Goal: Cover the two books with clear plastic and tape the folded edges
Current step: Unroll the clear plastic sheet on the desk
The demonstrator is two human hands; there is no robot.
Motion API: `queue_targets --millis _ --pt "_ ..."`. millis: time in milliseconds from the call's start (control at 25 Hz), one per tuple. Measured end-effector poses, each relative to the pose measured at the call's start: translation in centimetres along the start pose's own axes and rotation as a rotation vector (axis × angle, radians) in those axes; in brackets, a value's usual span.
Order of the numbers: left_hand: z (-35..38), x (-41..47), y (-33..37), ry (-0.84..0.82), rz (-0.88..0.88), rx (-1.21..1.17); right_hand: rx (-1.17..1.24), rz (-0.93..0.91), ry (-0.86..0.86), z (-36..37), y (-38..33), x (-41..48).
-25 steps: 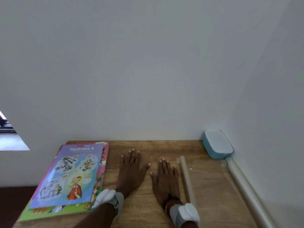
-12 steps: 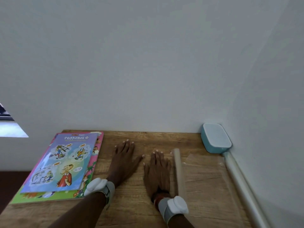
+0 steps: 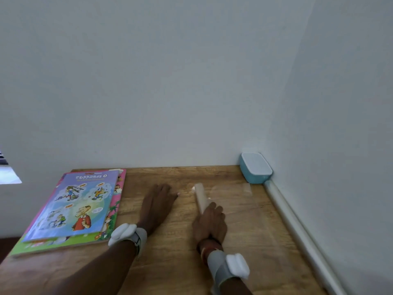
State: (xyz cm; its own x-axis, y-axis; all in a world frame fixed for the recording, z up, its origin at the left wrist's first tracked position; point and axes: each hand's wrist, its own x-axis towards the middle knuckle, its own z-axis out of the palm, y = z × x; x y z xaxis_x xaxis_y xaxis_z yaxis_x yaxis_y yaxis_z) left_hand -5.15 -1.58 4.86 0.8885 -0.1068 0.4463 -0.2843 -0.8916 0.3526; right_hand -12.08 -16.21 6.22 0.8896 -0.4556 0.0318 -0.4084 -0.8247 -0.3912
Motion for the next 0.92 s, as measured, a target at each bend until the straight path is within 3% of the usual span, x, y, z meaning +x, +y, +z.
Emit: queue_targets --millis 120,200,400,600,680,800,920 --pt "-1.0 -3.2 1.9 0.024 -0.259 -0.371 0.130 -0.108 -0.099 0.1 -3.4 -2.3" --pt "-1.4 -4.0 1.7 0.036 -0.342 -0.509 0.230 -0.214 -0.191 -0.1 -4.5 -3.1" --pt "-1.8 -5.0 2.9 -0.067 -0.304 -0.179 0.477 -0.278 -0.237 0.0 -3.5 -2.7" --pt "-0.7 -4.9 2.3 -0.206 -0.213 -0.278 0.562 -0.289 -0.285 -0.5 -1.6 -3.0" --pt "-1.1 -3.4 0.3 -0.278 -0.153 -0.254 0.456 -0.376 -0.258 -0.3 -0.9 -2.7" --pt "-1.9 -0.6 -3.0 -0.361 -0.139 -0.189 0.081 -0.503 -0.226 -0.3 0.6 -2.0" --pt "-2.2 0.1 -4.1 -0.327 -0.117 -0.142 -0.053 -0.498 -0.161 -0.7 1.4 -1.3"
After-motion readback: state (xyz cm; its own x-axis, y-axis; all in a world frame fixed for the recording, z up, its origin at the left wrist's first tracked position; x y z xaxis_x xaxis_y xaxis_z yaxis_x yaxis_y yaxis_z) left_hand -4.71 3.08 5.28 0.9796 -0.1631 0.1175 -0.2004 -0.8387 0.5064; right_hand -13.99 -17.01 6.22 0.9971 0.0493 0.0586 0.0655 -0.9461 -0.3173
